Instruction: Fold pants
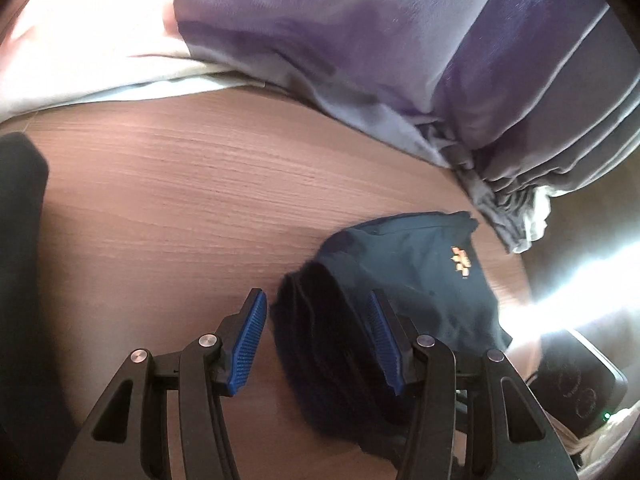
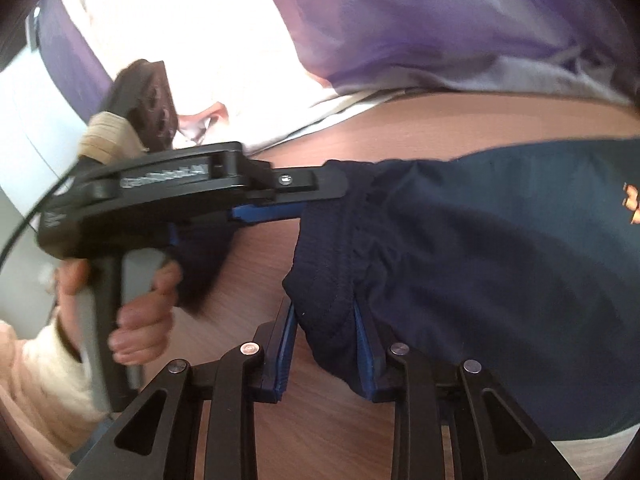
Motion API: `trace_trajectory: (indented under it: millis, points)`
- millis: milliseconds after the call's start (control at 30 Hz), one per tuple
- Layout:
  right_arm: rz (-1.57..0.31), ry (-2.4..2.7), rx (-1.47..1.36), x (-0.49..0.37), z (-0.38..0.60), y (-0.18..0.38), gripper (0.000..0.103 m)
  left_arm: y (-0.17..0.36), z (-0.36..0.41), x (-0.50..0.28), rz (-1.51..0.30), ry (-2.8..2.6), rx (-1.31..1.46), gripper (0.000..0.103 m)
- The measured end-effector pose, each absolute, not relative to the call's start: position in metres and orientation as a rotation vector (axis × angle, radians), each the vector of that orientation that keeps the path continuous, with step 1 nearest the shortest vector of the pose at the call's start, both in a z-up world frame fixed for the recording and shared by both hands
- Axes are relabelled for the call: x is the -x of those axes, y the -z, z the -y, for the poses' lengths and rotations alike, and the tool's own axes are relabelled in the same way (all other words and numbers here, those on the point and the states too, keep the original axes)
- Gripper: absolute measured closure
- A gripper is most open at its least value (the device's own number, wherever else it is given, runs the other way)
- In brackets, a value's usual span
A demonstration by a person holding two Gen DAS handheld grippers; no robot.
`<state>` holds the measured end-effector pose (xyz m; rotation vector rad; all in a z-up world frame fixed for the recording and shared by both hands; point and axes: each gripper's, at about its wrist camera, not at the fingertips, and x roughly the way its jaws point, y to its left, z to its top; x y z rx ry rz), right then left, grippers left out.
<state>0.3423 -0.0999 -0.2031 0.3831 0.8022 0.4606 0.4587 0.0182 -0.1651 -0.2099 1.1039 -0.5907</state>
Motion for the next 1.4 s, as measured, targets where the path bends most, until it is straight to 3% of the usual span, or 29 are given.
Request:
trace_trajectory:
  millis: [300, 567, 900, 1400]
  points:
    - [-0.787, -0.503, -0.443, -0.341, 0.106, 0.213, 0.074, 0.179, -0.006, -0.472, -1.113, 0.606, 0.128, 0.054]
    - [-0.789, -0.492, -0.397, -0.34, 0.102, 0.209, 0.075, 0.184, -0.007, -0.477, -1.155, 0.627, 0.172, 0.08]
    - [-0.734, -0.404, -0.284, -0.324, 0.107, 0.16, 0.077, 0.126, 0.023, -0.464, -1.171, 0.581, 0.048, 0.081]
    - [-0.542, -0.204, -0.224, -0.268, 0.154, 0.087, 0.077, 0.051, 0.094, -0.424, -1.019, 0.688, -0.123, 0.081]
